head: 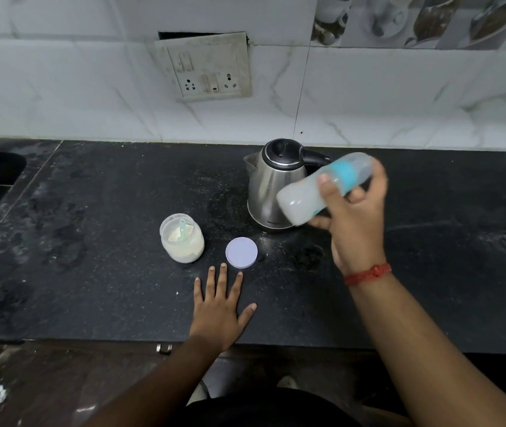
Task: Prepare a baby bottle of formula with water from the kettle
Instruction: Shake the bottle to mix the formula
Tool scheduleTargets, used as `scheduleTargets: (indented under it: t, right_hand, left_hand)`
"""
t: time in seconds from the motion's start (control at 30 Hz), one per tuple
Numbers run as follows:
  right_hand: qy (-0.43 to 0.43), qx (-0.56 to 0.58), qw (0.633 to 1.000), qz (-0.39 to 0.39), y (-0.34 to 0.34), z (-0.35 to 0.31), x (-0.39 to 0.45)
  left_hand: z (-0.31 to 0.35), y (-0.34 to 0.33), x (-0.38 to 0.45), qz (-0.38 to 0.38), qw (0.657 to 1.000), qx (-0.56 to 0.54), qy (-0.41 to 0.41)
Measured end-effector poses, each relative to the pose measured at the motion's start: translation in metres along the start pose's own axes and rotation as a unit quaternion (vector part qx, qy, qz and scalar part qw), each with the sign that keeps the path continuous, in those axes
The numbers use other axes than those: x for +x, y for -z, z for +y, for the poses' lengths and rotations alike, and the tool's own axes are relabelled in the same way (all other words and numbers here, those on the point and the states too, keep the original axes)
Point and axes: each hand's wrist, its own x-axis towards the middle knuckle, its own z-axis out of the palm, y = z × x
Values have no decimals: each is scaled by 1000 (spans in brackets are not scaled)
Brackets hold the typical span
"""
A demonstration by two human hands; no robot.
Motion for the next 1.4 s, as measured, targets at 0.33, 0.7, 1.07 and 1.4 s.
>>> scheduleTargets:
  t: [0.33, 0.7, 1.07, 1.4]
  right_hand:
    - [27, 21, 998, 49, 7, -14, 14]
    - [8, -69, 996, -60, -10, -6, 12]
    - [3, -20, 1000, -21, -13, -3, 6]
    - [-39, -23, 997, -61, -8, 5, 2]
  left_hand:
    - [1, 2, -1, 0, 1000, -3, -2]
    - [-1, 1, -1, -1, 1000, -1, -2]
    - [2, 3, -1, -3, 1000, -5, -1]
    - [1, 1, 0, 0, 1000, -8, -1]
